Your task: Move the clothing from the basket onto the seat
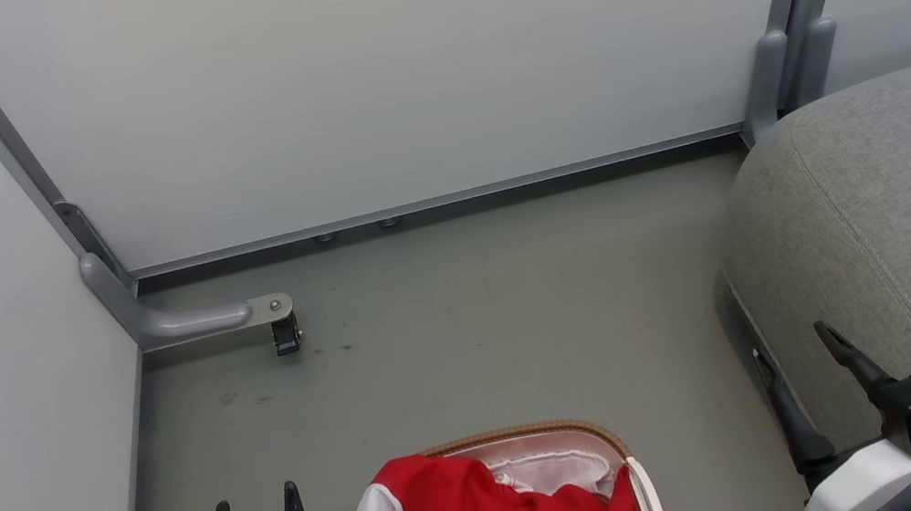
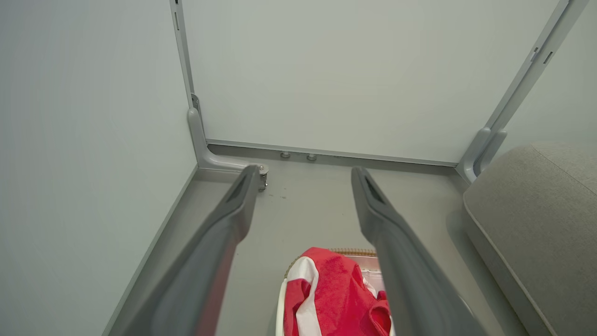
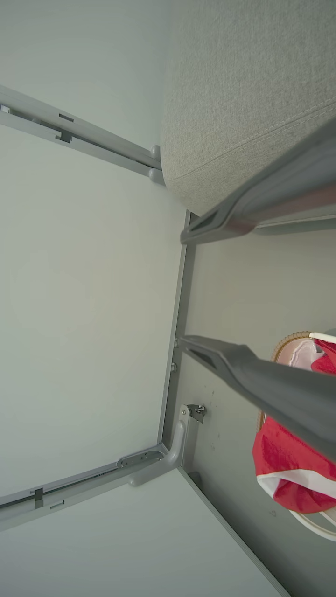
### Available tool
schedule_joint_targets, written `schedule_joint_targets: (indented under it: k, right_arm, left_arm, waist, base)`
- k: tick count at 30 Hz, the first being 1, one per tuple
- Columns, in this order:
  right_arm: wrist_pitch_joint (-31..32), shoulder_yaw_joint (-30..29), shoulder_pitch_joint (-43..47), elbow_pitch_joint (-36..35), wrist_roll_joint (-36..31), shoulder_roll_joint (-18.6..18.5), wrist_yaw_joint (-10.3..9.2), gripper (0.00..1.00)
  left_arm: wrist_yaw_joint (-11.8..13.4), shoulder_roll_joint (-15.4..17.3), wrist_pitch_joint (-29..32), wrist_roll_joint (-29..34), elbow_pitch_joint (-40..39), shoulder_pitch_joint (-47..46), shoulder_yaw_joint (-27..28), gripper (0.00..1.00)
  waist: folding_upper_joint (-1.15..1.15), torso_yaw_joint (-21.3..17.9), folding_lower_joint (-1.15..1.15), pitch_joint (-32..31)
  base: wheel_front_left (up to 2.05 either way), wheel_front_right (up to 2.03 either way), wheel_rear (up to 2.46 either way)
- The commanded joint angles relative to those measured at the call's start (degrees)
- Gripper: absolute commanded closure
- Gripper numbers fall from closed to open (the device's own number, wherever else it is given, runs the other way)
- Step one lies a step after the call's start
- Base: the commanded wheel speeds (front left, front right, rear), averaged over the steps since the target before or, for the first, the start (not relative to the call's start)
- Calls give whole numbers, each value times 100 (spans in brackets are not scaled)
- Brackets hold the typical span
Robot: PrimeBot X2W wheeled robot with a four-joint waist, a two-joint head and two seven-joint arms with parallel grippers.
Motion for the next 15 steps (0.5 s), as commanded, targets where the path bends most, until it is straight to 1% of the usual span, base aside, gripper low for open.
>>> schedule_joint_targets:
  k: [1, 6, 10, 15]
  right_arm:
    - [-28, -15, -7, -9, -9, -30, -2, 0]
    - [-28, -45, -60, -65, -23, -30, -2, 0]
    - [-28, -65, -183, -97, -96, -31, -2, 0]
    - [-28, -85, -451, -212, -253, -30, -2, 0]
  left_arm:
    - [-5, 38, -4, -51, -21, 44, 6, 0]
    - [-30, 37, -3, 14, -15, -43, -89, 0]
    - [-71, 36, -3, 56, 61, -193, -323, 0]
    - [-145, 34, -2, 256, 224, -622, -728, 0]
  waist:
    - [0, -5, 0, 18]
    - [0, -20, 0, 132]
    - [0, -72, 0, 309]
    - [0, -167, 0, 800]
  base:
    - [0, 0, 0]
    - [0, 0, 0]
    - [0, 0, 0]
    - [0, 0, 0]
